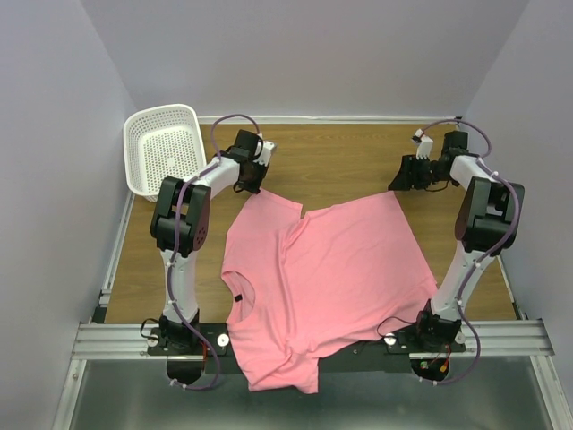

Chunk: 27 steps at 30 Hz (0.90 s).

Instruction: Fold and stack the t-shirts

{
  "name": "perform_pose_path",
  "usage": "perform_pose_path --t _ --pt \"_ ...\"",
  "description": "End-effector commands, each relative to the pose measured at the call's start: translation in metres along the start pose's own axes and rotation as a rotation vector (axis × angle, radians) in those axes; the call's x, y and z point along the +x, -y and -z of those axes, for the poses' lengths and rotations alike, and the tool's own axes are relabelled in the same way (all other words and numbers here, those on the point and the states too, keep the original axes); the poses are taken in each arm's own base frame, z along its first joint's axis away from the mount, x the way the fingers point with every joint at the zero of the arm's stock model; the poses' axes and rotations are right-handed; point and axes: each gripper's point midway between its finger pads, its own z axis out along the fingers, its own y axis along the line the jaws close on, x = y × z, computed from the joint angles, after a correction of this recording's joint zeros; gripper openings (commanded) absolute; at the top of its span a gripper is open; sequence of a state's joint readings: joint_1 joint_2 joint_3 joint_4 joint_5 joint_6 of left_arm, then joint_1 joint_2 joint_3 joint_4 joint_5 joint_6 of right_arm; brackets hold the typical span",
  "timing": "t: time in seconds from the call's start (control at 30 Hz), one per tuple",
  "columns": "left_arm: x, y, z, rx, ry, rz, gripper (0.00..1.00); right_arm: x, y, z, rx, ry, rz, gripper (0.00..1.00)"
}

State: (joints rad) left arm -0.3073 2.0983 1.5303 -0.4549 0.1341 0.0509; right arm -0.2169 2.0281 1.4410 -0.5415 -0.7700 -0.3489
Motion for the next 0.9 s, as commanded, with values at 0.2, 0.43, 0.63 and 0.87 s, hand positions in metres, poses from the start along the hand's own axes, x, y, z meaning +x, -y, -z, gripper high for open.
perform_pose_path --t 0.2,0.43,0.63,0.87 --pt "0.0 0.01 0.015 0.055 0.024 0.015 0.0 0.011 0.021 -0.032 0.125 -0.095 -0.033 0.63" --pt "-0.005 0.012 0.017 0.067 0.039 0.017 0.0 0.031 0.028 -0.035 0.169 -0.158 -0.044 0.53" --pt "-0.012 0.013 0.023 0.076 0.061 0.02 0.0 0.034 0.026 -0.03 0.178 -0.175 -0.041 0.45" --pt "-0.013 0.011 0.026 0.075 0.071 0.027 0.0 0.032 0.021 -0.023 0.178 -0.176 -0.021 0.45"
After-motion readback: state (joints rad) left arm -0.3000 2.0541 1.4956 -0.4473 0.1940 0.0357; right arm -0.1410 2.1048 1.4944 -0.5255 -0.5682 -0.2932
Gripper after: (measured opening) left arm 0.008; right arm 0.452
